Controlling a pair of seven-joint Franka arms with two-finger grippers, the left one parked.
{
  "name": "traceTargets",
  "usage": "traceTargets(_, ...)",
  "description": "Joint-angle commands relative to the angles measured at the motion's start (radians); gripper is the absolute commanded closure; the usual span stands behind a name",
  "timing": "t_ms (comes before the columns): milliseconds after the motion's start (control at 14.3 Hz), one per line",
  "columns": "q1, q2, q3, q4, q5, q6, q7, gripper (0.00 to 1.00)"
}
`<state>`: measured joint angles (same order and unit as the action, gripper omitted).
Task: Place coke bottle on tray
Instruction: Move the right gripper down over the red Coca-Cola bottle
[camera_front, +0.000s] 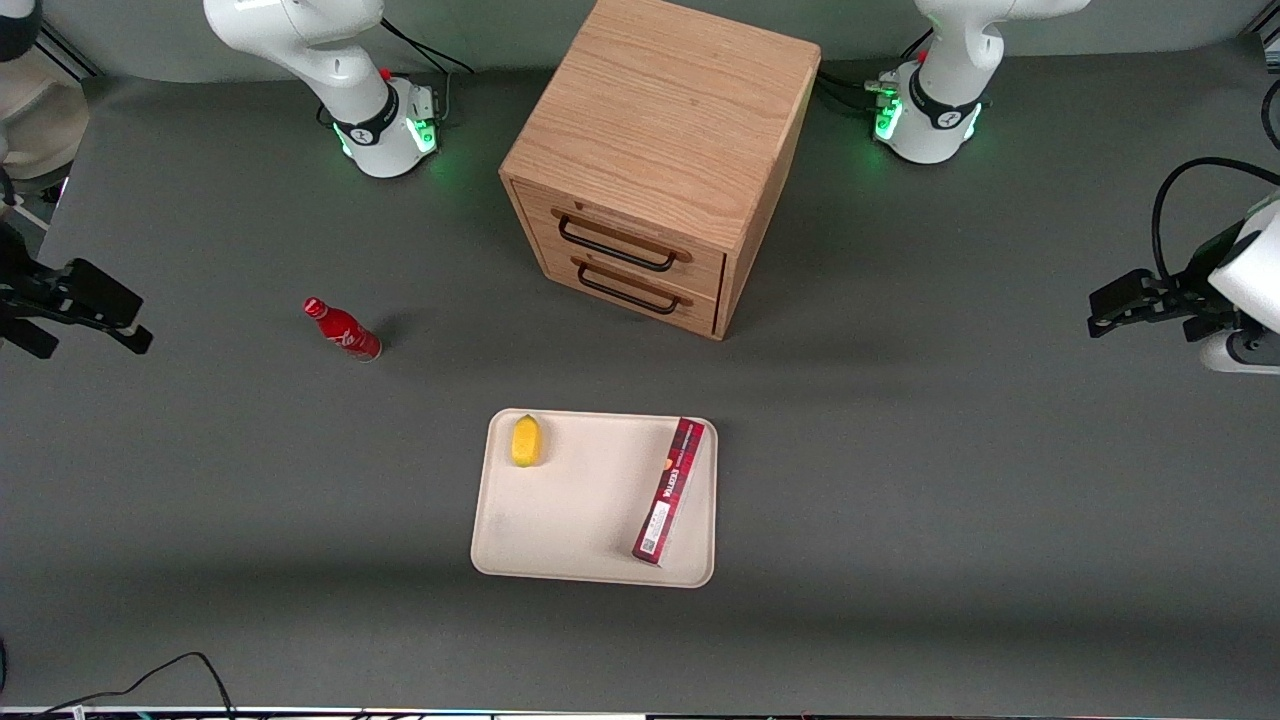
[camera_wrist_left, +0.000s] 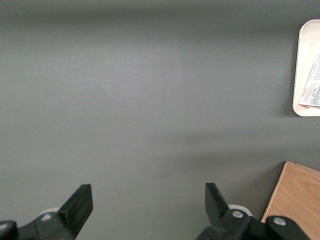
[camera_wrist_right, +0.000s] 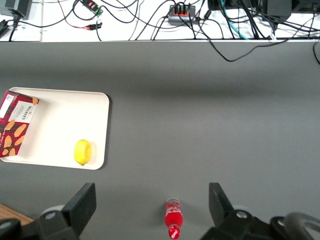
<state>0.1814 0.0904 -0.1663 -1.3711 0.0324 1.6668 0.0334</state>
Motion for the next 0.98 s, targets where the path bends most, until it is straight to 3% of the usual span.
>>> traceTargets(0, 0.009, 0.006, -0.007, 0.012, -0.006, -0.022, -0.012, 0.00)
traceTargets(279, 0.010, 0.021, 0.001, -0.009, 0.000, -0.024, 0.003, 0.00)
traceTargets(419, 0.030, 0.022, 0.019, -0.110, 0.007, 0.004, 0.017, 0.00)
traceTargets(767, 0.029, -0.067, 0.054, -0.538, 0.038, 0.325, 0.042, 0.00)
traceTargets(907, 0.023, -0.089, 0.053, -0.632, 0.035, 0.384, 0.019, 0.00)
